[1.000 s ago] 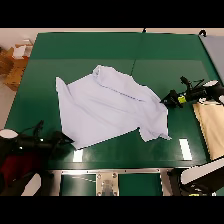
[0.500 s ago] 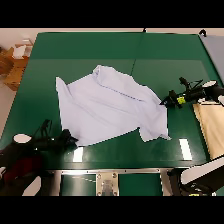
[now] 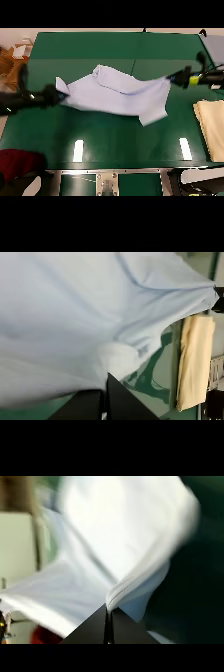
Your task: Fold the shirts.
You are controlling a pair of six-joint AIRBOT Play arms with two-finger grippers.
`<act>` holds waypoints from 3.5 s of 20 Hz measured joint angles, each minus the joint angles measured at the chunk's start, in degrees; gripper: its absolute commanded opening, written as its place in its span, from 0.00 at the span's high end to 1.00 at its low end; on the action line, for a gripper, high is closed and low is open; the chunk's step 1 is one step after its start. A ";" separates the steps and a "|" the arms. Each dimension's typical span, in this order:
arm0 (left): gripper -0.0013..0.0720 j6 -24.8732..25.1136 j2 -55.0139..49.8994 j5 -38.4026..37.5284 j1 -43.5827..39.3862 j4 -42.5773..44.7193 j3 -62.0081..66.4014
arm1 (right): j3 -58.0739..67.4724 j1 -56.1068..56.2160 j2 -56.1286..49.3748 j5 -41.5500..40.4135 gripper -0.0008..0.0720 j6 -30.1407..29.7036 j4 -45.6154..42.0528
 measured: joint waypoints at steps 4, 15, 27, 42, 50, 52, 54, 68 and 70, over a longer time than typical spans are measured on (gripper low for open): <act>0.95 0.13 0.00 -3.13 2.03 0.28 26.10 | 9.57 -3.39 13.88 -1.73 0.97 -0.42 11.87; 0.95 -0.26 -0.52 -7.30 3.02 13.94 65.53 | 23.93 -18.43 41.00 -20.24 0.97 3.72 11.10; 0.95 5.46 -28.24 -12.98 0.87 7.26 42.88 | -4.98 -7.96 24.37 -26.40 0.97 -0.22 1.53; 0.32 10.64 -55.93 -1.07 5.68 -9.44 48.87 | 7.02 -8.15 -15.89 -23.26 0.70 -1.99 6.80; 0.32 1.97 -51.06 -29.81 11.89 6.43 41.38 | -6.84 -18.58 -4.02 -8.87 0.70 1.84 -7.78; 0.32 3.06 -45.79 -30.53 12.07 10.51 31.89 | -13.88 -21.18 1.22 -9.73 0.70 1.99 -11.34; 0.32 4.52 -39.50 -28.92 12.37 14.93 20.70 | -20.48 -23.76 6.16 -11.21 0.70 1.99 -14.27; 0.69 7.67 -25.07 -0.48 -1.25 16.68 -12.50 | -34.60 -29.16 18.05 -14.34 0.61 2.27 -19.58; 0.96 9.38 -25.29 2.56 -2.95 15.61 -12.74 | -34.69 -29.18 18.16 -13.77 0.61 2.67 -19.87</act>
